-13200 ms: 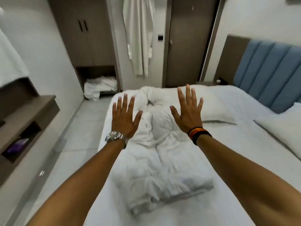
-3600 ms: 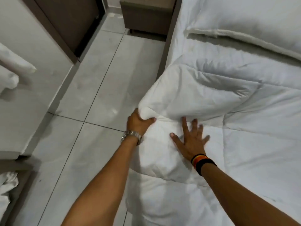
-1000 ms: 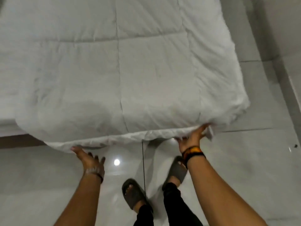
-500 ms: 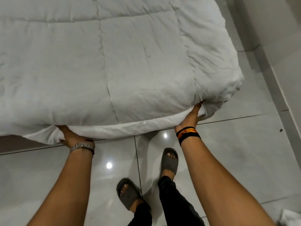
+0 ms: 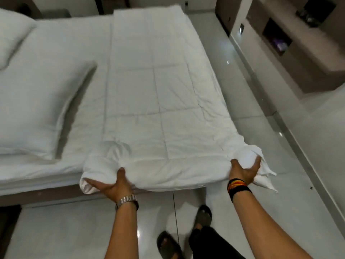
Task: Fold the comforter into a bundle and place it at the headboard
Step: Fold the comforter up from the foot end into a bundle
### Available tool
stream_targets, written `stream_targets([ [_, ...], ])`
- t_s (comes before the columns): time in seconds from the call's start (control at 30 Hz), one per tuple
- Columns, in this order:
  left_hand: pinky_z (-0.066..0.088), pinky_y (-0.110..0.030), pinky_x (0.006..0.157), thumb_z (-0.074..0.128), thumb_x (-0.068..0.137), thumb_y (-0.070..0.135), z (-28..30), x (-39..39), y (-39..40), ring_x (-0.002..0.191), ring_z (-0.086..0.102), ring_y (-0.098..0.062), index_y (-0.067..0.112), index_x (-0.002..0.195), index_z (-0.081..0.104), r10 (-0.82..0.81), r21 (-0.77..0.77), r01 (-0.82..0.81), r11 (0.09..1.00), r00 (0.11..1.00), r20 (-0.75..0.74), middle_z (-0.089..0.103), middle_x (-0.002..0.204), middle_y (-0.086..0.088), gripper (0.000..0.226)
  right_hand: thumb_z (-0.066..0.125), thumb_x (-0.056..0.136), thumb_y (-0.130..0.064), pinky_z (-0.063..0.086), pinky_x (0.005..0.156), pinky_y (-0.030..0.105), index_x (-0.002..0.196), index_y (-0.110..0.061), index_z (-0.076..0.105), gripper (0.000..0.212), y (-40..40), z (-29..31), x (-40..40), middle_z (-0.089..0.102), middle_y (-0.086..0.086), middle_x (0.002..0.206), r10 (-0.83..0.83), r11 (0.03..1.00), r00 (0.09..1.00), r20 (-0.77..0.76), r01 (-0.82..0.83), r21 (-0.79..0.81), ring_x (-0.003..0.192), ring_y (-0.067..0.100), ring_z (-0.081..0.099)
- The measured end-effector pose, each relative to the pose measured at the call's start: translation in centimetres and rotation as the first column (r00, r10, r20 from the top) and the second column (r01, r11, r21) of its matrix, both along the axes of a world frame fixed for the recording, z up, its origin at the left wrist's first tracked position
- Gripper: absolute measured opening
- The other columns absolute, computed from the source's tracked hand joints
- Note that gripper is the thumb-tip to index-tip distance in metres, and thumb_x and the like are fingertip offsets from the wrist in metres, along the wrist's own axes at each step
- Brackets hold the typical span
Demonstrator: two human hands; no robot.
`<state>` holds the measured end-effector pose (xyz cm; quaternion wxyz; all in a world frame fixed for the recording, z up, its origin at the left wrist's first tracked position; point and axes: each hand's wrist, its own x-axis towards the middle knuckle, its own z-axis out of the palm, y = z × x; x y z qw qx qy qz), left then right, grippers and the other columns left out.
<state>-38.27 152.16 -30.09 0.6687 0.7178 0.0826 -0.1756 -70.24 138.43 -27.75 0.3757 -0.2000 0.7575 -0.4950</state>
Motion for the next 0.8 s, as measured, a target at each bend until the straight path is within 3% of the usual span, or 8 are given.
stream_targets([
  [0.17,0.038,-0.015,0.095,0.077,0.085,0.008,7.5,3.8,-9.5,0.122,0.052,-0.011,0.038,0.165,0.009,-0.141,0.022,0.139,0.99,0.988,0.06,0.044,0.154,0.002,0.109,0.077,0.085,-0.007,0.033,0.092,0.015,0.157,-0.026,0.039,0.085,-10.3,5.8,4.5,0.05,0.004,0.154,0.075,0.987,0.996,-0.041,-0.08,-0.142,0.135,0.026,0.052],
  [0.27,0.03,-0.007,0.084,0.07,0.092,0.01,9.8,7.9,-16.4,0.131,0.048,-0.015,0.032,0.166,0.009,-0.216,0.101,0.203,0.974,0.967,0.138,0.036,0.163,-0.005,0.098,0.077,0.086,-0.009,0.032,0.088,0.01,0.158,-0.023,0.037,0.083,-18.6,8.1,7.9,0.05,0.008,0.152,0.227,0.953,0.972,-0.058,-0.234,-0.193,0.134,0.026,0.052],
  [0.33,0.035,-0.014,0.093,0.069,0.092,0.015,10.5,11.6,-20.7,0.127,0.049,-0.014,0.033,0.166,0.007,-0.217,0.08,0.207,0.975,0.964,0.152,0.036,0.16,-0.004,0.098,0.075,0.089,-0.011,0.037,0.086,0.013,0.161,-0.026,0.031,0.086,-24.6,9.5,10.6,0.049,0.008,0.152,0.366,0.905,0.93,-0.042,-0.366,-0.216,0.126,0.023,0.053],
  [0.4,0.04,-0.027,0.109,0.074,0.081,0.026,10.3,15.8,-25.4,0.126,0.049,-0.015,0.036,0.165,0.005,-0.235,0.039,0.232,0.972,0.96,0.153,0.034,0.156,0.001,0.109,0.074,0.089,-0.011,0.052,0.085,0.028,0.164,-0.034,0.019,0.096,-30.6,10.5,12.9,0.054,0.008,0.144,0.507,0.843,0.86,0.063,-0.479,-0.246,0.112,0.021,0.057],
  [0.47,0.041,-0.043,0.117,0.076,0.067,0.044,10.0,19.0,-29.8,0.138,0.048,-0.023,0.039,0.165,0.003,-0.303,0.01,0.303,0.953,0.949,0.085,0.031,0.163,-0.002,0.122,0.075,0.09,-0.019,0.052,0.101,0.041,0.165,-0.038,0.013,0.099,-34.7,10.4,14.4,0.054,0.009,0.144,0.608,0.784,0.789,0.09,-0.577,-0.23,0.122,0.023,0.058],
  [0.6,0.026,-0.047,0.124,0.063,0.099,0.042,5.4,19.3,-33.6,0.153,0.03,-0.024,0.034,0.165,-0.003,-0.496,0.084,0.495,0.865,0.868,-0.003,0.018,0.172,-0.004,0.094,0.069,0.097,-0.039,0.025,0.126,0.04,0.165,-0.03,0.02,0.084,-34.0,4.1,13.5,0.026,0.005,0.169,0.619,0.74,0.731,-0.286,-0.666,-0.1,0.154,0.023,0.027],
  [0.7,0.019,-0.053,0.125,0.055,0.1,0.057,-1.0,15.7,-30.5,0.157,0.015,-0.039,0.032,0.166,0.005,-0.497,0.45,0.481,0.753,0.863,-0.091,0.007,0.173,-0.016,0.086,0.065,0.094,-0.057,0.013,0.127,0.052,0.164,-0.046,0.008,0.09,-27.7,-3.0,11.2,-0.003,0.01,0.174,0.538,0.837,0.778,-0.324,-0.537,0.102,0.16,0.027,0.001],
  [0.8,0.009,-0.064,0.122,0.056,0.091,0.071,-4.9,11.1,-27.7,0.156,-0.012,-0.049,0.04,0.165,0.0,-0.242,0.674,0.302,0.674,0.953,-0.185,-0.019,0.17,-0.022,0.098,0.062,0.086,-0.07,0.016,0.125,0.06,0.158,-0.057,-0.005,0.099,-24.9,-6.7,11.3,-0.023,0.01,0.171,0.502,0.854,0.849,-0.165,-0.457,0.248,0.159,0.036,-0.007],
])
